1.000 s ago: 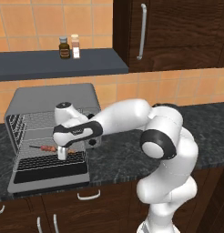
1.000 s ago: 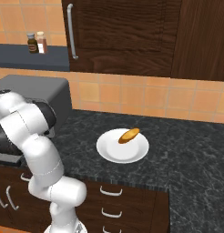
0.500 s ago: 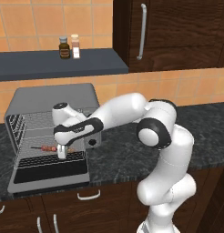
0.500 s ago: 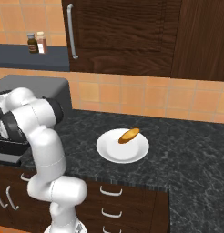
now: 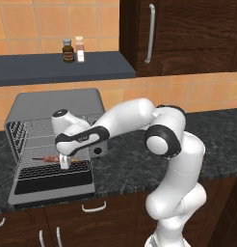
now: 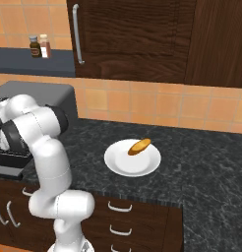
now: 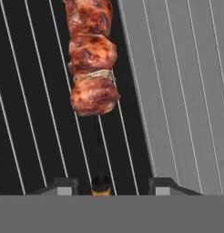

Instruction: Pick up the kebab skewer and baguette bread, and place them inside the toaster oven. Close the toaster oven door and start by setting the timer.

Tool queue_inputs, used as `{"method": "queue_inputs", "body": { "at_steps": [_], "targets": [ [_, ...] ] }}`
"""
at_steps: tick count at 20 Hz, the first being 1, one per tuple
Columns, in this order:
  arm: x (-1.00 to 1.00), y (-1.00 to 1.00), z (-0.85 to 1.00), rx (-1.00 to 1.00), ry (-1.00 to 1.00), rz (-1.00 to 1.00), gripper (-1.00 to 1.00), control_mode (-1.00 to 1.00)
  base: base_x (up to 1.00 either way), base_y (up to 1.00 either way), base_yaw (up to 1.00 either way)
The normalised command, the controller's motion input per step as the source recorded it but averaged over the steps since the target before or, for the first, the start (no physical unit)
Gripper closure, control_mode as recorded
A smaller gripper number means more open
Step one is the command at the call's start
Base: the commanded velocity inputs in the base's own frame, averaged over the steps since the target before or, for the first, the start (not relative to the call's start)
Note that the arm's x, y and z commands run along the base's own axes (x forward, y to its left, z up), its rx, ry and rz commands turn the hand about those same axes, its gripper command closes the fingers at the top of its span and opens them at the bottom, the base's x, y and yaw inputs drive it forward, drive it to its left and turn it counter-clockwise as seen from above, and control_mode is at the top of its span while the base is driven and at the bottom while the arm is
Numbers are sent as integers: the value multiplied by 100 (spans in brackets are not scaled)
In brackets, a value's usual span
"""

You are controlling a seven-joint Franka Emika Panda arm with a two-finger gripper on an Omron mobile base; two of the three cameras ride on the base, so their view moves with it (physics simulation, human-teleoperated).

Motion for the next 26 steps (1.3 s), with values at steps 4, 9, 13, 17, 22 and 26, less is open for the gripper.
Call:
{"method": "queue_inputs", "body": {
  "at_steps": [4,9,13,17,22,26],
  "targets": [
    [-40,-1,21,0,-1,0,-100,-100,0,0,0],
    [-69,-8,56,0,-5,-3,-100,-100,0,0,0],
    [-71,-61,27,0,-13,-19,-100,-100,0,0,0],
    [-84,-100,16,1,-3,-34,-100,-100,0,0,0],
    [-75,-100,5,2,0,-34,-100,-100,0,0,0],
    [-47,-100,0,10,0,-32,-100,-100,0,0,0]
  ]
}}
